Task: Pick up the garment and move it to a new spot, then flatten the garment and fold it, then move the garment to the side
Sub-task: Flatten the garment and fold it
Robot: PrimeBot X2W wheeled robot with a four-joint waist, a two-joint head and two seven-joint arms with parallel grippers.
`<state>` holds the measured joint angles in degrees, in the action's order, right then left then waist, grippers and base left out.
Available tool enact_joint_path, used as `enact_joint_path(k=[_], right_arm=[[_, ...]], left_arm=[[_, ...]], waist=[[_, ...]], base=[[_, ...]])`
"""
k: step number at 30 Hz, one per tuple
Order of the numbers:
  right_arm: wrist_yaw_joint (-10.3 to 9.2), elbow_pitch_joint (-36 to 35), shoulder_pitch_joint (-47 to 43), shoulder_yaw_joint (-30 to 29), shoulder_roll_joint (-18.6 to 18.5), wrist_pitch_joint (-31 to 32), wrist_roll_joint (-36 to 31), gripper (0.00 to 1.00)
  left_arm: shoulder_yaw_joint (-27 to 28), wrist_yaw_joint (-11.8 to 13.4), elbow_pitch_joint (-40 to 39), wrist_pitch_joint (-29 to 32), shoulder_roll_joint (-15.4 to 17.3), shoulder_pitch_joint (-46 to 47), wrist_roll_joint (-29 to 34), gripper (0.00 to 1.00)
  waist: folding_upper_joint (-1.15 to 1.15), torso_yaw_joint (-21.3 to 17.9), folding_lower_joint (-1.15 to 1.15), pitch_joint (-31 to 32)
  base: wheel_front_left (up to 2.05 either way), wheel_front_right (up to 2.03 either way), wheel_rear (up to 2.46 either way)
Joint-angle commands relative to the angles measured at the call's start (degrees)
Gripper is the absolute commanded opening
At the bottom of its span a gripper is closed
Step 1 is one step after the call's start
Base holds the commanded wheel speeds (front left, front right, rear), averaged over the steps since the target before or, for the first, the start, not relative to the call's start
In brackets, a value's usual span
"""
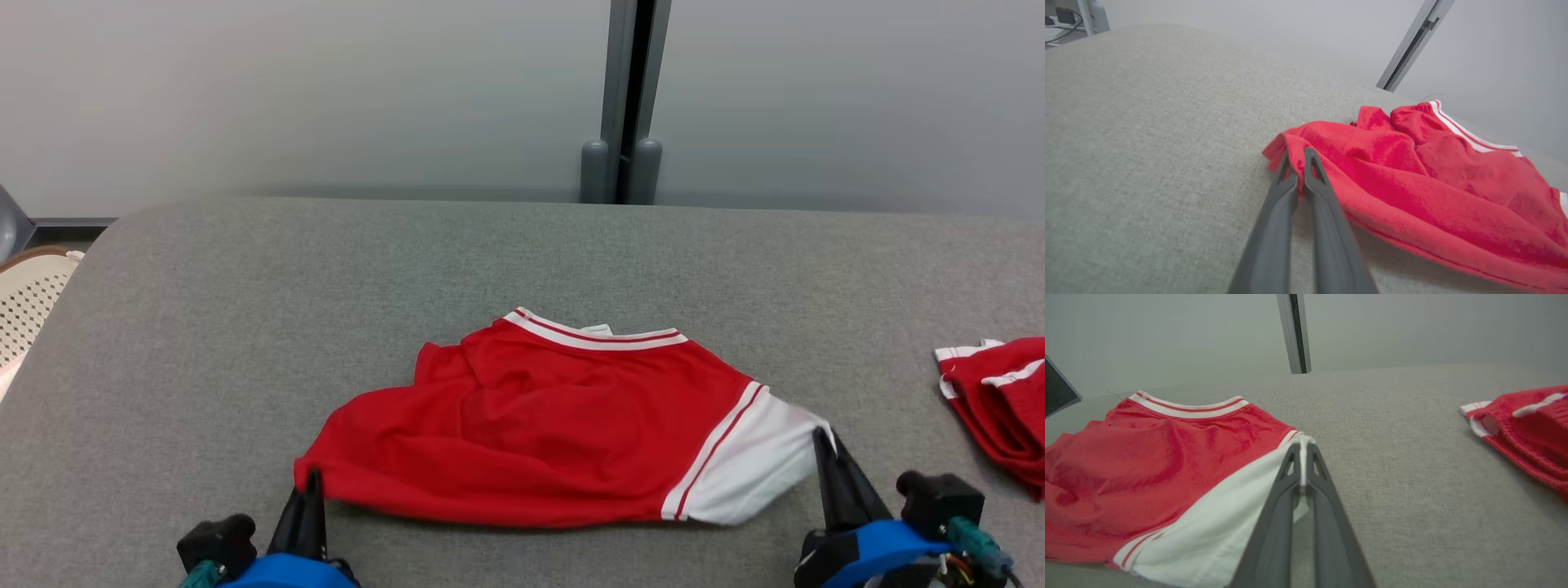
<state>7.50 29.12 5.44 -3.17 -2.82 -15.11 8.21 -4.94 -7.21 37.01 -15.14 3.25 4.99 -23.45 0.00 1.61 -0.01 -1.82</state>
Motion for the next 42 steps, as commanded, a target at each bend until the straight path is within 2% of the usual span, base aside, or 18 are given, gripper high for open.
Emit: enact_joint_path(k=[1, 5, 9, 14, 17, 19, 24, 30, 32, 34, 35, 39, 42], right_arm=[[-0.02, -2.5, 1.1, 0.4, -0.2, 0.0, 1.6, 0.0], [-0.01, -10.6, 4.7, -0.3, -0.3, 0.0, 6.8, 0.0], [-0.01, -18.9, 10.8, -1.2, -2.7, 0.0, 12.0, 0.0], [-0.01, -26.3, 19.5, 0.6, -8.5, 1.1, 16.3, 0.0], [-0.01, -29.1, 25.5, 2.2, -12.0, 4.4, 17.4, 0.0], [-0.01, -29.7, 29.5, 3.3, -13.8, 6.7, 17.3, 0.0], [-0.01, -26.9, 39.4, 6.3, -17.2, 10.9, 15.5, 0.0], [-0.01, -19.6, 49.3, 8.5, -16.3, 12.4, 12.1, 0.0], [-0.01, -14.1, 56.1, 10.7, -15.8, 12.3, 7.7, 0.0], [-0.02, -12.3, 58.6, 11.5, -15.5, 11.8, 6.2, 0.0], [-0.03, -9.7, 64.4, 11.8, -15.2, 10.3, 3.4, 0.0], [-0.03, -4.5, 72.5, 8.6, -13.2, 5.9, -0.3, 0.0], [-0.03, -2.6, 74.3, 7.0, -12.8, 4.0, -1.3, 0.0]], left_arm=[[-0.3, -0.5, -2.8, 0.0, 0.6, 0.9, 0.4, 0.0], [-1.7, -0.5, -11.7, 0.0, 3.1, 4.1, 0.0, 0.0], [-2.5, -0.5, -20.6, 0.0, 7.3, 9.7, -0.6, 0.0], [-4.4, -0.3, -27.8, 0.4, 14.1, 18.7, -1.0, 0.0], [-5.1, -0.3, -30.8, 3.4, 18.2, 24.3, -2.0, 0.0], [-4.8, -0.3, -32.0, 5.9, 19.7, 27.4, -3.8, 0.0], [-4.5, -0.3, -31.7, 11.8, 22.7, 33.3, -6.0, 0.0], [-3.8, -0.1, -28.1, 14.2, 22.8, 38.3, -7.7, 0.0], [-3.1, 0.0, -24.1, 13.3, 24.1, 43.7, -7.0, 0.0], [-3.1, 0.0, -22.4, 12.8, 24.2, 45.8, -6.8, 0.0], [-3.1, 0.0, -19.6, 11.4, 24.3, 50.6, -6.0, 0.0], [-3.4, -0.1, -14.0, 6.1, 23.2, 58.5, -5.1, 0.0], [-3.3, -0.1, -11.3, 3.6, 22.0, 60.4, -5.5, 0.0]], waist=[[0.0, 0.2, 0.01, 0.2], [0.0, 0.5, 0.01, 1.1], [0.0, 0.7, 0.01, 2.1], [0.0, 0.9, 0.01, 3.4], [0.0, 0.7, 0.01, 3.4], [0.0, 0.5, 0.01, 2.9], [0.0, 0.2, 0.01, -0.3], [0.0, -0.7, 0.01, -6.8], [0.0, -1.5, 0.01, -11.6], [0.0, -1.7, 0.01, -13.0], [0.0, -2.1, 0.01, -15.7], [0.0, -2.6, 0.01, -18.6], [0.0, -2.7, 0.01, -18.8]], base=[[0.0, 0.0, 0.0], [0.0, 0.0, 0.0], [0.0, 0.0, 0.0], [0.0, 0.0, 0.0], [0.0, 0.0, 0.0], [0.0, 0.0, 0.0], [0.0, 0.0, 0.0], [0.0, 0.0, 0.0], [0.0, 0.0, 0.0], [0.0, 0.0, 0.0], [0.0, 0.0, 0.0], [0.0, 0.0, 0.0], [0.0, 0.0, 0.0]])
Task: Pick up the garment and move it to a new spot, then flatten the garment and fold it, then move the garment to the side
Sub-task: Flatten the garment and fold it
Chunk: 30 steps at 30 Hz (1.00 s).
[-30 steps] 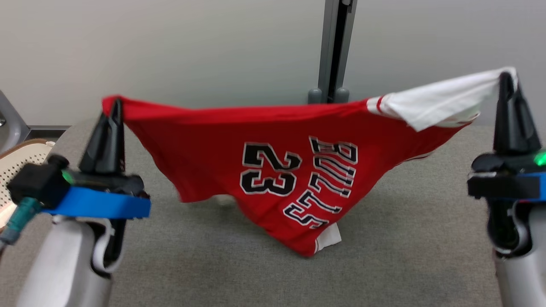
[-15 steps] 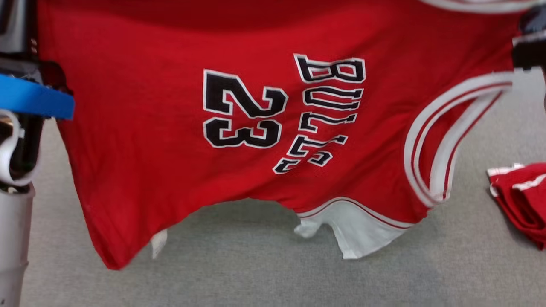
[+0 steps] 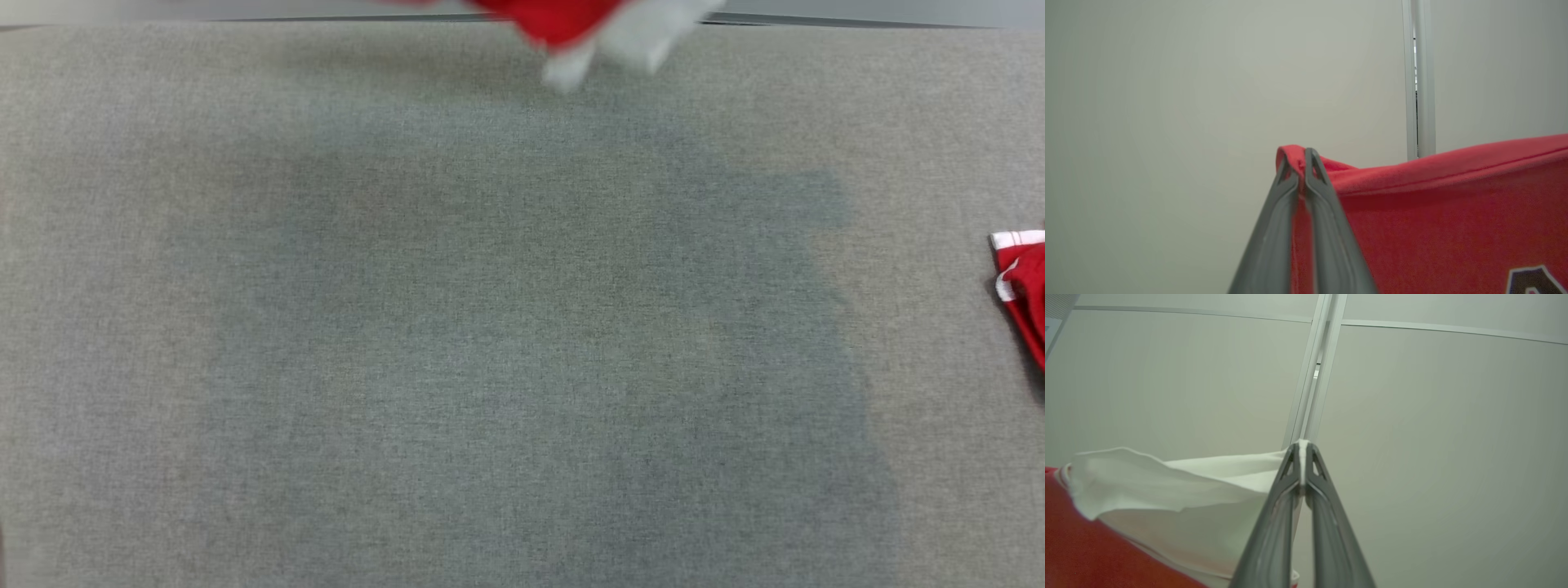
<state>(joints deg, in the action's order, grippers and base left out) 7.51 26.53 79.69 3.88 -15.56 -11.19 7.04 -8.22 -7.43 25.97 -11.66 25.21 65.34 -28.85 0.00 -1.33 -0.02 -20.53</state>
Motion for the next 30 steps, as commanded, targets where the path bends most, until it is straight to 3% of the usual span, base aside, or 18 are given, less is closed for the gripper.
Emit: enact_joint_path(k=[1, 8, 13, 17, 26, 30], right_arm=[[-0.04, 0.6, 0.2, -0.6, 0.0, -0.7, -0.2, 0.0], [-0.05, 2.0, -15.7, 0.2, 0.7, -2.8, 5.5, 0.0], [-0.06, -0.1, -38.1, 1.2, 2.3, -3.5, 12.8, 0.0], [-0.05, 0.2, -55.3, 1.7, 3.9, -3.9, 17.0, 0.0], [-0.04, -0.6, -78.7, 4.0, 7.7, -4.0, 18.6, 0.0], [-0.04, -0.6, -84.8, 6.4, 6.8, -4.0, 17.4, 0.0]], left_arm=[[0.0, 0.1, 1.1, -0.8, -0.3, 0.2, -0.2, 0.0], [-2.3, 0.0, 9.8, -3.2, -2.9, -12.9, -2.5, 0.0], [0.3, 0.0, 11.4, -3.6, -8.3, -28.3, -7.2, 0.0], [1.9, 0.0, 13.5, -3.6, -12.6, -40.1, -7.1, 0.0], [9.1, 0.0, 14.2, -3.4, -18.8, -57.6, -3.1, 0.0], [10.4, 0.1, 13.5, -3.3, -20.4, -63.0, -0.8, 0.0]], waist=[[0.0, 0.1, 0.02, 0.0], [0.0, -1.5, 0.02, 1.5], [0.0, -2.3, 0.02, 2.5], [0.0, -3.0, 0.02, 4.2], [0.0, -3.8, 0.02, 10.0], [0.0, -3.3, 0.02, 12.5]], base=[[0.0, 0.0, 0.0], [0.0, 0.0, 0.0], [0.0, 0.0, 0.0], [0.0, 0.0, 0.0], [0.0, 0.0, 0.0], [0.0, 0.0, 0.0]])
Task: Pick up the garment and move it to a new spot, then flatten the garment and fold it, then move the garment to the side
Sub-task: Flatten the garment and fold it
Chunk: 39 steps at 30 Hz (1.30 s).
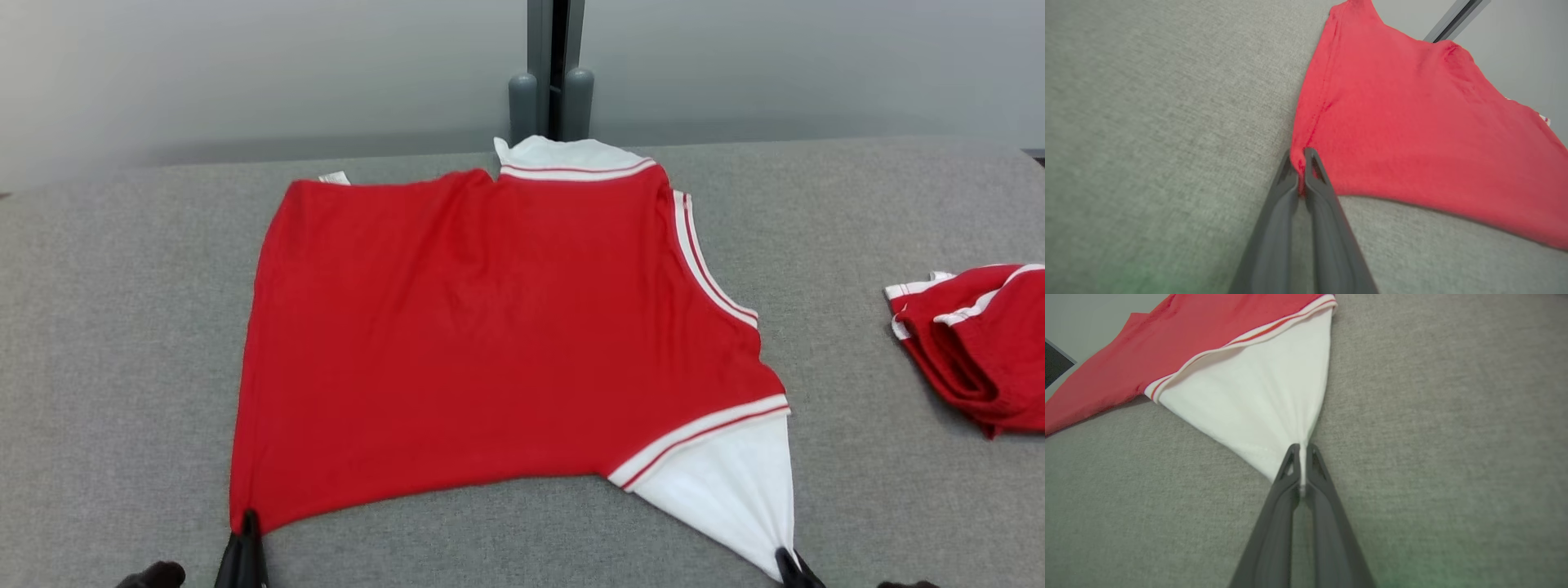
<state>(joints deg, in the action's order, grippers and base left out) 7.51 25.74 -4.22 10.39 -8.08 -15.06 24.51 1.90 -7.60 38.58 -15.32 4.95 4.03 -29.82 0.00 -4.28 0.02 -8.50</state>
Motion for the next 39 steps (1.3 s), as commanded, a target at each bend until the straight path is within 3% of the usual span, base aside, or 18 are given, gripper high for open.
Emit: enact_joint_path(k=[1, 10, 17, 22, 39], right_arm=[[-0.04, 0.4, -2.3, 0.0, -0.9, -0.1, -0.1, 0.0], [-0.08, -1.0, -6.9, -2.9, -1.9, 0.0, -0.1, 0.0], [-0.03, -8.7, -0.6, -6.7, -0.5, -0.1, 1.5, 0.0], [-0.03, -10.2, 6.6, -6.7, -0.9, -0.1, 0.8, 0.0], [-0.03, 3.4, 31.5, -7.4, -1.0, -0.1, -7.5, 0.0]], left_arm=[[0.4, 0.2, 0.7, 0.4, -0.5, -2.9, 0.6, 0.0], [1.4, 0.2, -2.7, 0.3, -1.8, -7.8, 3.5, 0.0], [-0.3, 0.2, -12.1, 0.2, -2.0, -3.5, 5.1, 0.0], [-2.9, 0.2, -13.4, 0.2, -2.0, 1.4, 4.7, 0.0], [-2.1, 0.2, -3.9, 0.2, -0.7, 18.2, 6.8, 0.0]], waist=[[0.0, -0.3, -0.02, 1.1], [0.0, 0.8, -0.02, 3.9], [0.0, 2.0, -0.02, 3.0], [0.0, 3.0, -0.02, 0.8], [0.0, 3.9, -0.02, -8.0]], base=[[0.0, 0.0, 0.0], [0.0, 0.0, 0.0], [0.0, 0.0, 0.0], [0.0, 0.0, 0.0], [0.0, 0.0, 0.0]])
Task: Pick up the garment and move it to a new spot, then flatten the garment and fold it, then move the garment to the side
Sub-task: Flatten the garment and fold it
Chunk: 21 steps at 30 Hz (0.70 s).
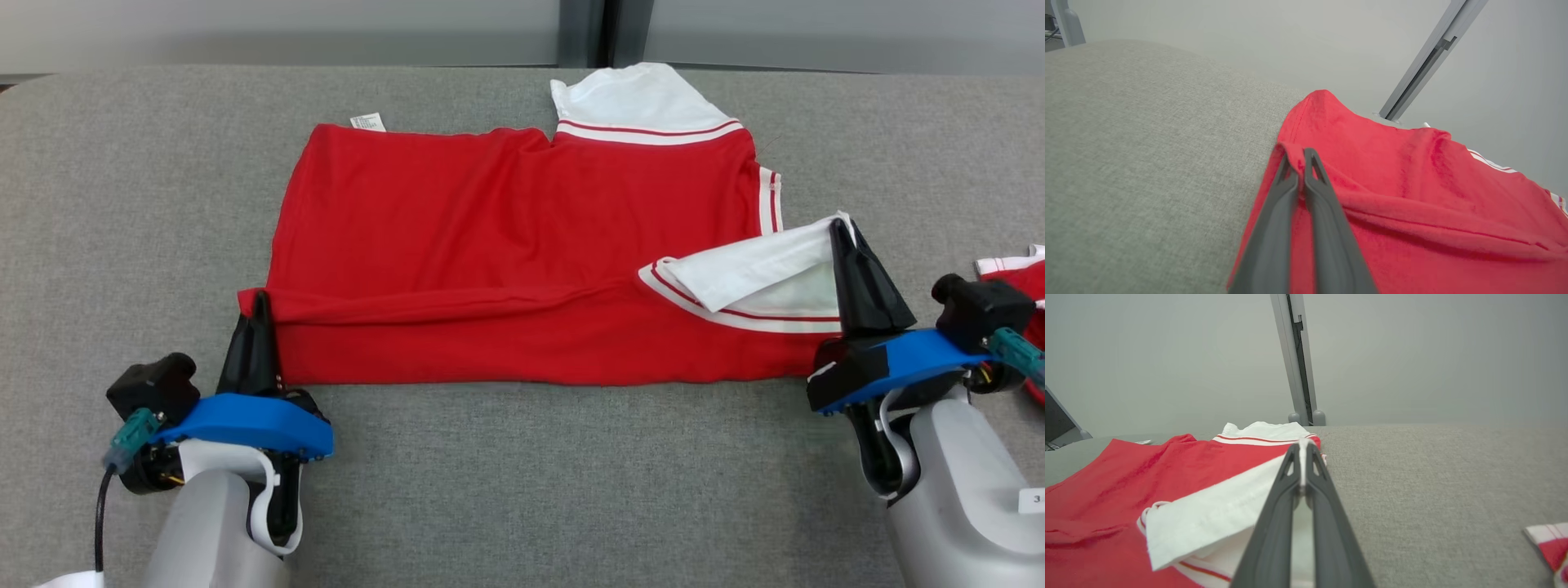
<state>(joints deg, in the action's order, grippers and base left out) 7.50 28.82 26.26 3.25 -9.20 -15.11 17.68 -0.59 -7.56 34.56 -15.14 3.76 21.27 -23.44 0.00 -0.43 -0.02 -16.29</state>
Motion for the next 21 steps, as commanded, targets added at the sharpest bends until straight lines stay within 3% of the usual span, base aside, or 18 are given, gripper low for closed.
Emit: enact_joint_path(k=[1, 5, 6, 7, 8, 9, 15, 21], right_arm=[[-0.02, 1.0, 1.8, -0.5, 0.3, 0.0, -1.2, 0.0], [-0.02, 2.7, 3.5, -2.3, 0.9, 0.0, -3.5, 0.0], [-0.02, 2.9, 3.6, -2.6, 1.2, 0.0, -3.9, 0.0], [-0.02, 2.7, 3.8, -3.5, 1.3, 0.0, -4.5, 0.36], [-0.02, 2.7, 3.8, -3.5, 1.3, 0.0, -4.5, 0.36], [-0.02, 1.9, 3.9, -4.6, 1.4, 0.0, -5.4, 1.0], [-0.02, 0.2, -1.7, -8.4, 3.6, 0.0, -11.8, 1.0], [-0.02, -0.8, -10.2, -8.8, 5.3, 0.0, -14.0, 1.0]], left_arm=[[0.6, 0.2, 0.4, 0.0, 0.4, 1.6, 0.3, 0.0], [0.4, 0.2, 1.8, 0.0, 0.4, 3.3, 0.9, 0.0], [0.8, 0.2, 1.6, 0.0, 0.5, 3.6, 1.0, 0.17], [1.3, 0.2, 1.2, 0.0, 0.6, 3.8, 1.6, 0.64], [1.3, 0.2, 1.2, 0.0, 0.6, 3.8, 1.6, 0.64], [1.8, 0.2, 1.0, 0.0, 0.5, 3.6, 2.0, 1.0], [5.2, 0.2, -0.4, 0.0, -0.1, -1.0, 5.2, 1.0], [6.2, 0.2, -1.5, 0.0, -0.7, -9.8, 8.9, 1.0]], waist=[[0.0, 0.1, 0.02, -0.3], [0.0, 0.1, 0.02, -0.5], [0.0, 0.0, 0.02, -0.5], [0.0, 0.0, 0.02, -0.5], [0.0, 0.0, 0.02, -0.5], [0.0, -0.1, 0.02, -0.3], [0.0, -0.5, 0.02, 2.4], [0.0, -0.6, 0.02, 6.8]], base=[[0.0, 0.0, 0.0], [0.0, 0.0, 0.0], [0.0, 0.0, 0.0], [0.0, 0.0, 0.0], [0.0, 0.0, 0.0], [0.0, 0.0, 0.0], [0.0, 0.0, 0.0], [0.0, 0.0, 0.0]])
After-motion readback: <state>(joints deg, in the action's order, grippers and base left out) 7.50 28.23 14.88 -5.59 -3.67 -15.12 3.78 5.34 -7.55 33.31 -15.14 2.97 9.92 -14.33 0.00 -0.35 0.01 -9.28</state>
